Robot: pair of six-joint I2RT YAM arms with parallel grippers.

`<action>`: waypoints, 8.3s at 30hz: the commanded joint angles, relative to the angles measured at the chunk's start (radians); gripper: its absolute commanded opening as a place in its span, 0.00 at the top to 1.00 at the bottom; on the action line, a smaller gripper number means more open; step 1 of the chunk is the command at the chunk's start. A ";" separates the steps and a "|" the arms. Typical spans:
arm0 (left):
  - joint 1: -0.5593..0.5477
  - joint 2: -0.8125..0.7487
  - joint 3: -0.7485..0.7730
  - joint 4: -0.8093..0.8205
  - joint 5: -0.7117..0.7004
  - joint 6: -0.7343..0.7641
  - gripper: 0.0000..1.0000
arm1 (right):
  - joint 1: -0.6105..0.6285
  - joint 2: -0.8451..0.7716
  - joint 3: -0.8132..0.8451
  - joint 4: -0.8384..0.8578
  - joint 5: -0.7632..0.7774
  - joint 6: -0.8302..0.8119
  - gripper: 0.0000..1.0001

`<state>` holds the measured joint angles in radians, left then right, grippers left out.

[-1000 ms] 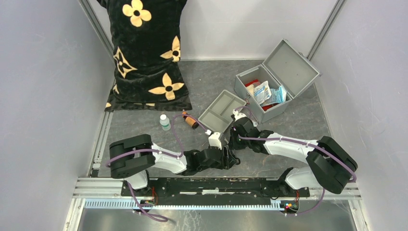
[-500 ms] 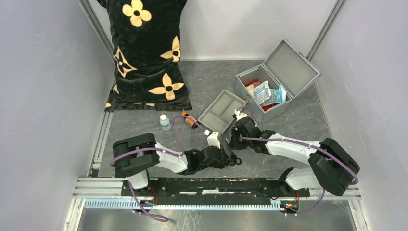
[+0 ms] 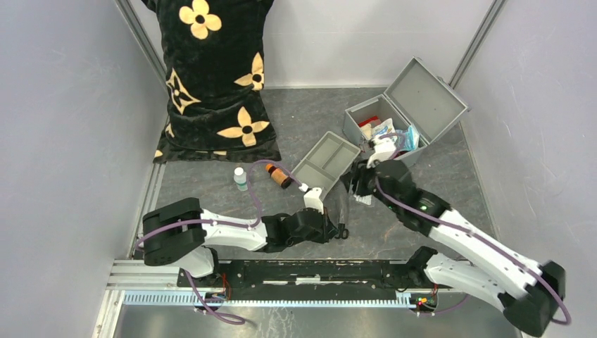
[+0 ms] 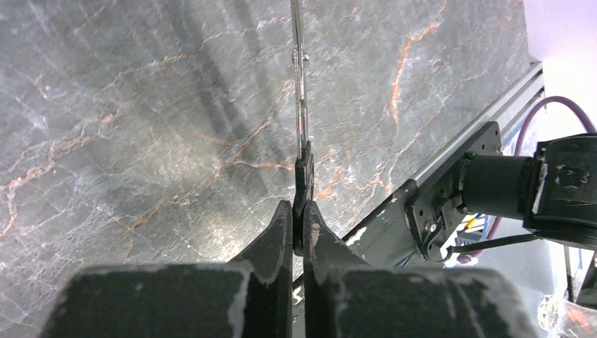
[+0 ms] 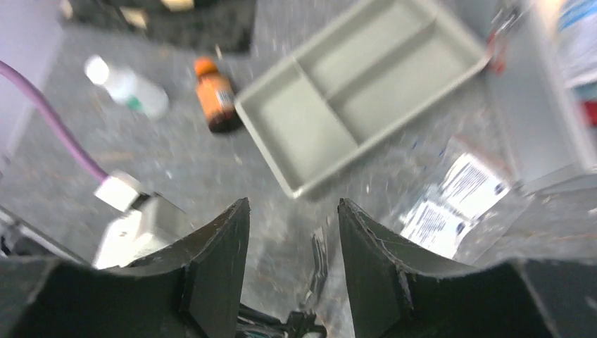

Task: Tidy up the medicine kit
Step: Pick up the scissors from the center of the board, then place the scissors in the medicine box, then adjust the medical item in the medicine box, then pick up the pill bottle at the center of the board.

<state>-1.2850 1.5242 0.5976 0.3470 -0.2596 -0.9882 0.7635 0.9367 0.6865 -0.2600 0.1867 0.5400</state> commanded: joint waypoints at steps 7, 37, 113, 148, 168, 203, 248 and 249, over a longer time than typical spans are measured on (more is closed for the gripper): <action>0.043 -0.081 0.348 -0.260 -0.031 0.276 0.98 | -0.001 -0.384 0.090 -0.159 0.412 -0.026 0.46; 0.514 0.615 1.266 -0.304 0.508 0.292 0.45 | 0.000 -0.369 0.125 -0.275 0.666 -0.086 0.45; 0.552 -0.200 0.507 -0.549 0.151 0.448 0.37 | -0.741 0.443 0.522 0.167 -0.193 -0.076 1.00; 0.552 -0.193 0.508 -0.588 0.141 0.454 0.36 | -0.606 0.845 0.839 -0.149 0.017 -0.427 0.48; 0.552 -0.201 0.504 -0.611 0.126 0.461 0.36 | -0.640 1.059 0.817 -0.173 0.063 -0.427 0.38; 0.622 -0.283 0.475 -0.704 -0.004 0.466 0.35 | -0.628 0.591 0.632 -0.039 -0.184 -0.408 0.33; 0.790 -0.663 0.372 -1.018 -0.455 0.475 0.32 | 0.093 1.341 1.162 -0.268 -0.393 -0.588 0.32; 0.790 -0.663 0.371 -1.015 -0.453 0.474 0.32 | 0.097 1.345 1.163 -0.269 -0.395 -0.588 0.33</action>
<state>-0.4992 0.8749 0.9745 -0.6865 -0.7048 -0.5560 0.8368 2.2585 1.8217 -0.5049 -0.1898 -0.0353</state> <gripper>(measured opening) 0.675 0.680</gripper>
